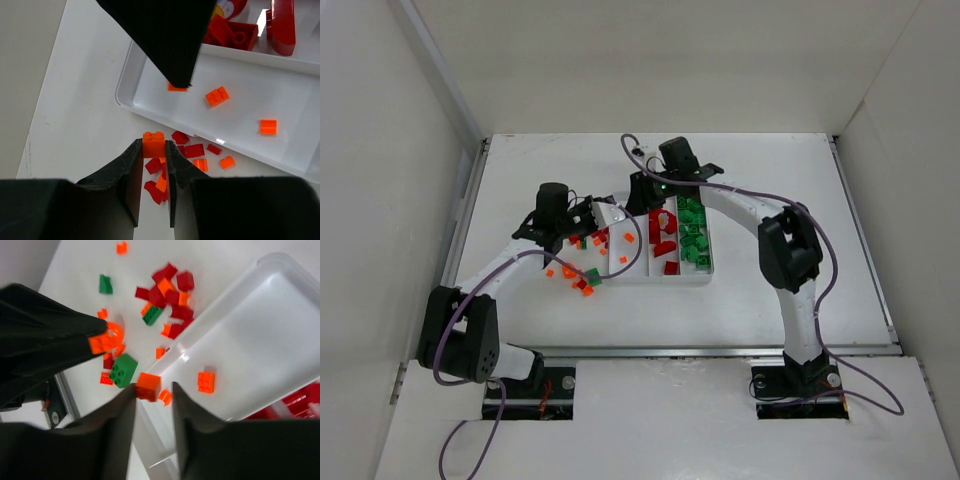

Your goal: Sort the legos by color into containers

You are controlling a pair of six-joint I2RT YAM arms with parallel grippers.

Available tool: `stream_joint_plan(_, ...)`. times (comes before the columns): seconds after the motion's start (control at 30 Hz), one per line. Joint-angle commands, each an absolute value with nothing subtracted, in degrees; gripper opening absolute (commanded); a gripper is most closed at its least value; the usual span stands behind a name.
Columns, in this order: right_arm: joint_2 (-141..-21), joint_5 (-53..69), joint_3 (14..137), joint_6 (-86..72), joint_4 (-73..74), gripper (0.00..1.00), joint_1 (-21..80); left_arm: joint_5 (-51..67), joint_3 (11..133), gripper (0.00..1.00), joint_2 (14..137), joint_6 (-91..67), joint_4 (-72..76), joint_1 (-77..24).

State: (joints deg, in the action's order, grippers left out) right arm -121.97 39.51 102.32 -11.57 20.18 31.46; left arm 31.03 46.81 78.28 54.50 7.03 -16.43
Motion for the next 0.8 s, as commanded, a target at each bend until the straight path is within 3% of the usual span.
stream_joint_plan(0.0, -121.99, 36.47, 104.77, -8.96, 24.35, 0.44, 30.94, 33.92, 46.41, 0.00, 76.38, 54.40, 7.12, -16.08)
stream_joint_plan(0.1, -121.99, 37.00, 104.77, -8.35, 24.87, 0.60, 30.94, 35.16, 46.41, 0.00, 76.38, 55.11, 7.12, -16.08)
stream_joint_plan(0.2, -121.99, 37.62, 104.77, -8.35, 24.87, 0.69, 30.94, 35.68, 45.88, 0.00, 76.38, 55.11, 7.73, -16.69)
stream_joint_plan(0.47, -115.50, 38.94, 98.71, -11.95, 18.73, 0.72, 26.29, 37.18, 44.21, 0.00, 79.97, 59.14, 10.72, -20.82)
stream_joint_plan(0.6, -112.86, 37.62, 95.90, -11.95, 18.72, 0.72, 25.66, 37.18, 43.07, 0.19, 81.99, 61.60, 12.65, -23.37)
stream_joint_plan(0.63, -112.07, 37.62, 95.89, -11.95, 18.72, 0.72, 25.14, 37.18, 42.46, 0.33, 82.00, 61.61, 12.66, -23.38)
stream_joint_plan(0.73, -110.57, 37.62, 93.79, -11.43, 18.72, 0.73, 25.14, 37.18, 42.45, 0.49, 82.62, 61.61, 12.66, -23.91)
stream_joint_plan(0.77, -110.57, 37.62, 93.78, -11.43, 18.72, 0.73, 25.14, 36.57, 42.45, 0.61, 82.62, 61.09, 12.66, -23.91)
